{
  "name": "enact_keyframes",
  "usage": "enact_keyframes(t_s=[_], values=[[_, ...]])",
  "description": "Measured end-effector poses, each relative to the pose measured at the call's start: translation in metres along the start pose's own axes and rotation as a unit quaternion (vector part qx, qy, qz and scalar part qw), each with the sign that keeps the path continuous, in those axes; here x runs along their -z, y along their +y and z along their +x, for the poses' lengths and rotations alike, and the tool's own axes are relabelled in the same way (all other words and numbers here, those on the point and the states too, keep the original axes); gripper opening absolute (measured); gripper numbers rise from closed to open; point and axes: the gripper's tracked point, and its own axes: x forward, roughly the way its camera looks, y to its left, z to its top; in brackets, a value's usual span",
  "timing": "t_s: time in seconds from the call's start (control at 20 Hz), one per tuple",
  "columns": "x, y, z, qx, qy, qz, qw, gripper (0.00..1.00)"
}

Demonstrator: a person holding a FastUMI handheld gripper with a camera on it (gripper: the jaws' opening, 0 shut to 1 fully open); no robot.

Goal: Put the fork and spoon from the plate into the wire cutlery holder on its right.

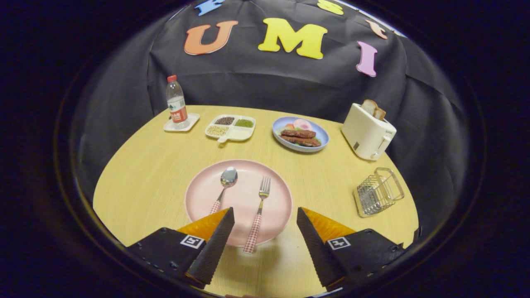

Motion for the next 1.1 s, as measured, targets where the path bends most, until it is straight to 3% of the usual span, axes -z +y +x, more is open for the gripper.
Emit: enact_keyframes(t_s=[0.4,0.8,0.9,1.1], values=[[0.025,0.019,0.039,-0.020,0.095,0.040,0.994,0.69],[0.028,0.026,0.058,-0.036,0.117,0.045,0.992,0.45],[0.029,0.024,0.059,-0.038,0.119,0.040,0.991,0.45],[0.030,0.023,0.064,-0.041,0.124,0.037,0.991,0.08]])
